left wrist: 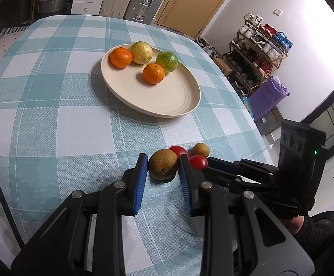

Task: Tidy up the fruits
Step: 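Grasp a red tomato with the right tool while the left tool holds the kiwi, then carry the kiwi and tomato over the cream plate with both tools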

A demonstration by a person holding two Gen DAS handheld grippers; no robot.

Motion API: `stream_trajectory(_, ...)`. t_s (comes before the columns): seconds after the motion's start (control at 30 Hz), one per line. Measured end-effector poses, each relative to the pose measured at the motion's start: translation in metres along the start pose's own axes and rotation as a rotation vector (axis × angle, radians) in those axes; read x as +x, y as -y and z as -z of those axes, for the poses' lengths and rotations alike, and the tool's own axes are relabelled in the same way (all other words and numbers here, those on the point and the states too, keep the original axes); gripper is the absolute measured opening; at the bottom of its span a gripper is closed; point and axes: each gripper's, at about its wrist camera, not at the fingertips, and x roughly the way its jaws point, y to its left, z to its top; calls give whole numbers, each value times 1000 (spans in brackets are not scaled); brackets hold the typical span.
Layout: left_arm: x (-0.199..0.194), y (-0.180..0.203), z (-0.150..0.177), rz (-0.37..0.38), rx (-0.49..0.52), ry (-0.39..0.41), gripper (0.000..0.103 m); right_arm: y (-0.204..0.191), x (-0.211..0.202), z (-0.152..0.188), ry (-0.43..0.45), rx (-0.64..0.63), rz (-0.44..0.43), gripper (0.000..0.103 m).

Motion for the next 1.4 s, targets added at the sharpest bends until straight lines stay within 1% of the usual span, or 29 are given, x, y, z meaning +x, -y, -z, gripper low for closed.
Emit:
stream_trajectory(0.1, 2, -2, 1, -1, -6, 0, 25, 1, 4, -1, -5, 19, -8, 35)
stream_trajectory(0.23, 3, -4, 2, 1, -12, -7, 25, 4, 9, -4, -15, 47, -32, 35)
stream_trajectory(0.33, 3, -4, 2, 1, -12, -7, 25, 2, 13, -4, -24, 44, -37, 35)
stream_trajectory(0.4, 3, -4, 1, 0, -14, -4, 25, 0, 14, -4, -24, 39, -38, 34)
stream_trajectory(0.47, 3, -5, 1, 0, -13, -1, 25, -1, 12, -3, -21, 32, -39, 30)
stream_trajectory(0.6, 4, -6, -4, -1, -14, 4, 25, -2, 6, -2, -3, 17, -32, 29)
stream_trajectory(0.73, 5, -5, -13, -4, -7, 8, 25, -2, -2, -4, 29, 12, -51, 29)
stream_trajectory(0.9, 8, -5, -31, -14, 0, 21, 25, -3, -14, -16, 83, 6, -70, 29)
stream_trajectory(1.03, 13, -8, -52, -23, -5, 30, 25, -1, -23, -34, 129, 3, -75, 29)
stream_trajectory(1.4, 42, -18, -116, -47, -16, 42, 25, 23, -17, -91, 176, 28, -77, 29)
